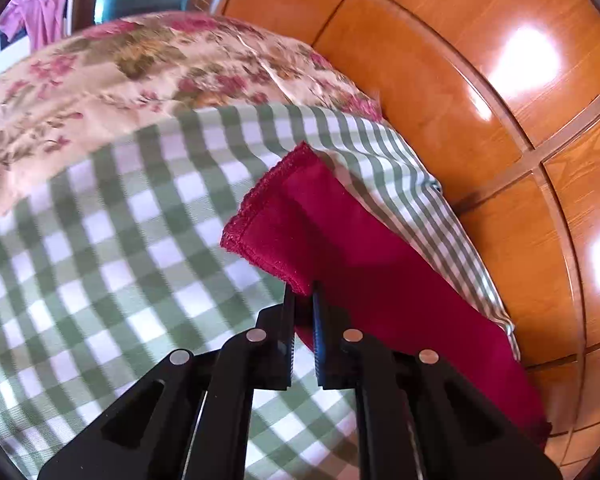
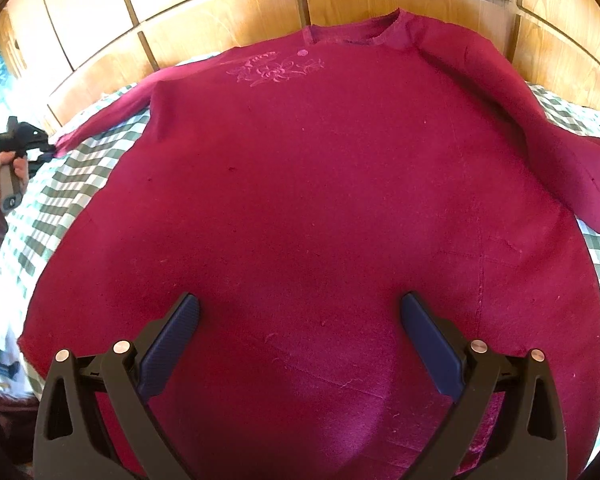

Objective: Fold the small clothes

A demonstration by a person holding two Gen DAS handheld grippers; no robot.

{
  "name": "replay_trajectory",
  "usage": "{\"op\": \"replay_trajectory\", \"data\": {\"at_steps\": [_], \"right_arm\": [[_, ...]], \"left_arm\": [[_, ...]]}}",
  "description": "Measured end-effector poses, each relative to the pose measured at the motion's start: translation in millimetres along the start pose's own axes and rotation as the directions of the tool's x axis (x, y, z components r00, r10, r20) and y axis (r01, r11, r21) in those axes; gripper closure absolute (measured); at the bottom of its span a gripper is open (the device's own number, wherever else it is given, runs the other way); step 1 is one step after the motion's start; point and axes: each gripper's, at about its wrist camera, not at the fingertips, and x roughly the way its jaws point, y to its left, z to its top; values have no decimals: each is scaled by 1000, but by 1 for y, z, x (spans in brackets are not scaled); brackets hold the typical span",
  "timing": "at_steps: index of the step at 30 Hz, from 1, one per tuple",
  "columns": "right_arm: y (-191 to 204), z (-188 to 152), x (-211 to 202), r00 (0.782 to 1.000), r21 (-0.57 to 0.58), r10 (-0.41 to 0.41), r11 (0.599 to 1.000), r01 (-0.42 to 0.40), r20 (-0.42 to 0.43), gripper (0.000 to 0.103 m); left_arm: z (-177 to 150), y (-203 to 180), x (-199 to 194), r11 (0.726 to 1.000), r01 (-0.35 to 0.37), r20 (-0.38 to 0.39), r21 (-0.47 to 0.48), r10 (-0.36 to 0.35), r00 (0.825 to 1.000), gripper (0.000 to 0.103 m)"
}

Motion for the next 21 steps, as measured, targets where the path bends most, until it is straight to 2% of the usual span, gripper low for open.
{"op": "replay_trajectory", "data": {"at_steps": [2,4,5,6,7,8,11,14,17,18,20,21], "right_arm": [[0,-1,0,1000,-13,-1,1000,1,3,3],[0,-1,-1,1000,-22,-3,1000,3,7,3],[0,-1,-2,1000,-25,-1,1000,1,12,3],[-1,-1,-3,1000,-31,1,1000,0,13,3],[-1,-1,-4,1000,-35,4,999,-3,10,3],[-2,1,-8,1000,-33,15,999,-15,5,4],[-22,9,-27,999,20,13,1000,-14,45,20],[-69,12,-57,989,140,-72,989,54,126,25],[-122,5,-83,964,252,-213,953,169,160,27],[-151,-2,-94,947,315,-280,923,221,156,29],[-186,-12,-108,925,389,-353,879,275,143,29],[-212,-20,-118,909,461,-394,837,295,134,29]], "left_arm": [[-1,3,2,1000,-20,-16,7,20,1000,93],[-5,-5,1,999,-32,-25,30,33,999,85],[-8,-10,-6,998,-31,-14,56,32,999,79],[-14,-20,-17,995,-28,15,92,26,1000,64],[-23,-30,-29,992,-12,44,125,7,999,57],[-29,-36,-36,989,4,51,146,-11,999,57],[-63,-66,-57,960,82,30,266,-93,995,57],[-111,-97,-72,900,170,-34,401,-171,985,57],[-164,-124,-86,818,264,-122,511,-235,964,57],[-185,-133,-90,784,283,-148,552,-242,959,57],[-217,-144,-97,731,324,-194,600,-261,946,54],[-232,-149,-99,706,349,-226,616,-267,937,52]]}}
